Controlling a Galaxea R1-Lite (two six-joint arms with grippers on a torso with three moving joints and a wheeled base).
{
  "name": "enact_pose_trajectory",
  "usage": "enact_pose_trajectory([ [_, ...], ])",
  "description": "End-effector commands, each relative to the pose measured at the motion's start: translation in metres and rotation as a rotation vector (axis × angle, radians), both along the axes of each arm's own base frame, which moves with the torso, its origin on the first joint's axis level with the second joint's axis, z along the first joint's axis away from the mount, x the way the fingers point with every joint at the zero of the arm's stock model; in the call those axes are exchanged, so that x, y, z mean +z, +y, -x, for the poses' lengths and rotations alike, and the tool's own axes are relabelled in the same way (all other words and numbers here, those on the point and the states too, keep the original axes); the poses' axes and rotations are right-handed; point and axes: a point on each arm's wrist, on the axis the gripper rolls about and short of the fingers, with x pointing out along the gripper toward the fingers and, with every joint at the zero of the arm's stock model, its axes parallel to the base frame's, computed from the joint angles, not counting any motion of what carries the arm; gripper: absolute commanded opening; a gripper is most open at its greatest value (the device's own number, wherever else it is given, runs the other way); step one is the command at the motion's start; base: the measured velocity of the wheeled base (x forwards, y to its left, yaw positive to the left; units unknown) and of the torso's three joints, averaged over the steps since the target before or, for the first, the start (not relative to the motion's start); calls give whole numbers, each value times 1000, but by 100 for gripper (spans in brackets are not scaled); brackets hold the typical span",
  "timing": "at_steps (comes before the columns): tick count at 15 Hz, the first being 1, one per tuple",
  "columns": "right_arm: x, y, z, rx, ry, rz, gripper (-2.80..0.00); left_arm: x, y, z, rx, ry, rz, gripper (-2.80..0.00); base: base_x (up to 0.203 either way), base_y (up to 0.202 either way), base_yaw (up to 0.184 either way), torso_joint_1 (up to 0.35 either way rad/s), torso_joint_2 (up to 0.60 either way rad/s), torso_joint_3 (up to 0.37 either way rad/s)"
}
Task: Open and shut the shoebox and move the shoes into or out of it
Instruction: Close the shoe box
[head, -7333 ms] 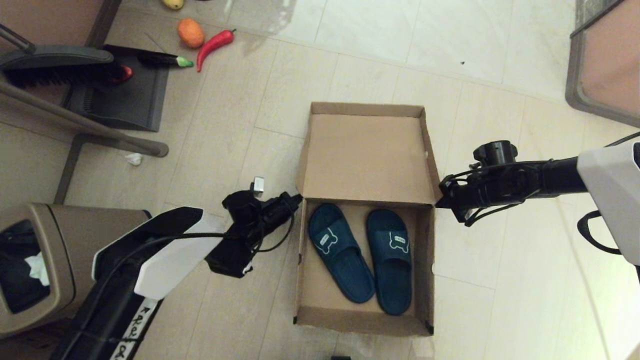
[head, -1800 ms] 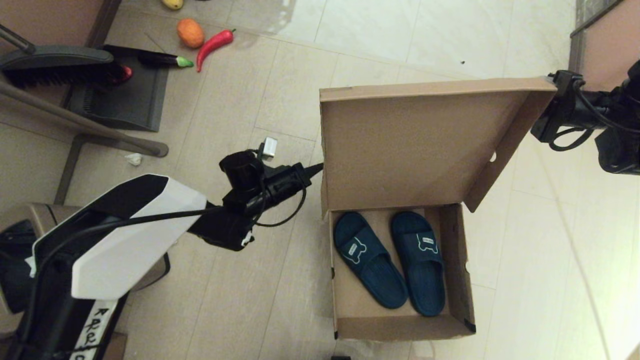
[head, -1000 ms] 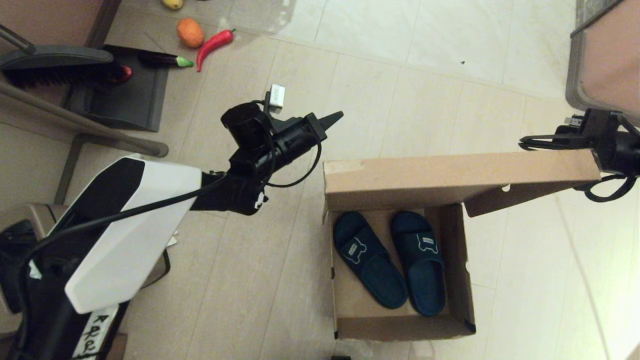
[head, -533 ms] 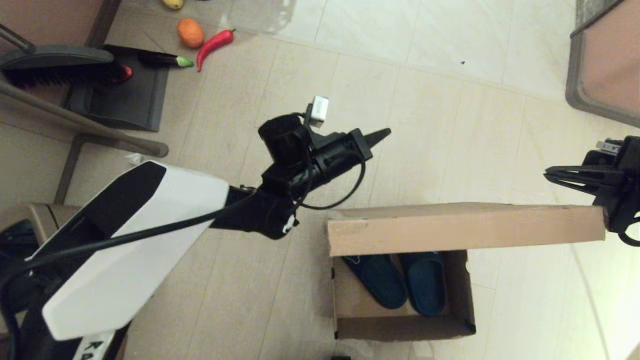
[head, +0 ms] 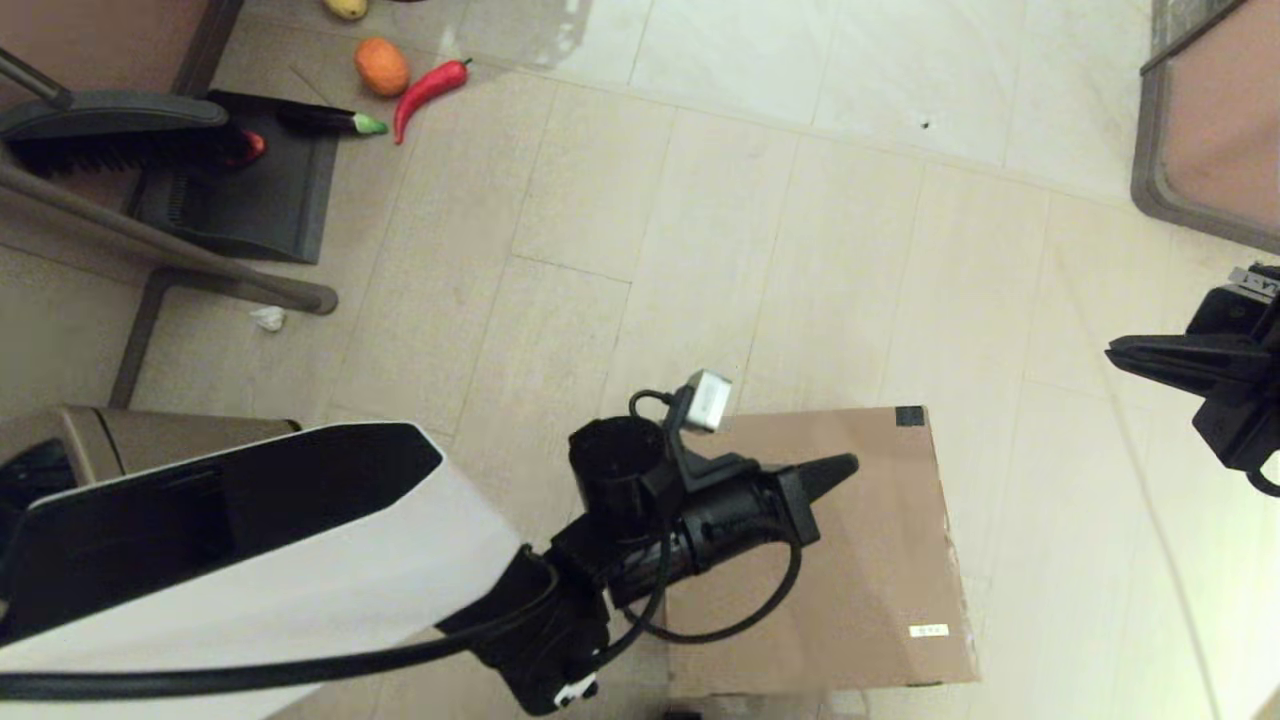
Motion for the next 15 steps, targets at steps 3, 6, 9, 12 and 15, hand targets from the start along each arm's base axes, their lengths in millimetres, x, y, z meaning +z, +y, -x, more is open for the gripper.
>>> enact_pose_trajectory([
  [3,-25,-27,-22,-147,-248,93,-280,-10,42,4,291,20,-63,-280,0,0,0,0,0,0],
  [6,-39,-47,-18,-321,-361,156,-280,8,84,1,433,14,-70,-280,0,0,0,0,0,0],
  [9,-64,-39,3,-338,-373,199,-280,34,152,11,578,-5,-80,-280,0,0,0,0,0,0],
  [12,-78,-19,37,-335,-368,220,-280,38,231,56,740,12,-138,-280,0,0,0,0,0,0],
  [15,-108,2,74,-320,-400,285,-280,34,289,110,930,-3,-170,-280,0,0,0,0,0,0],
])
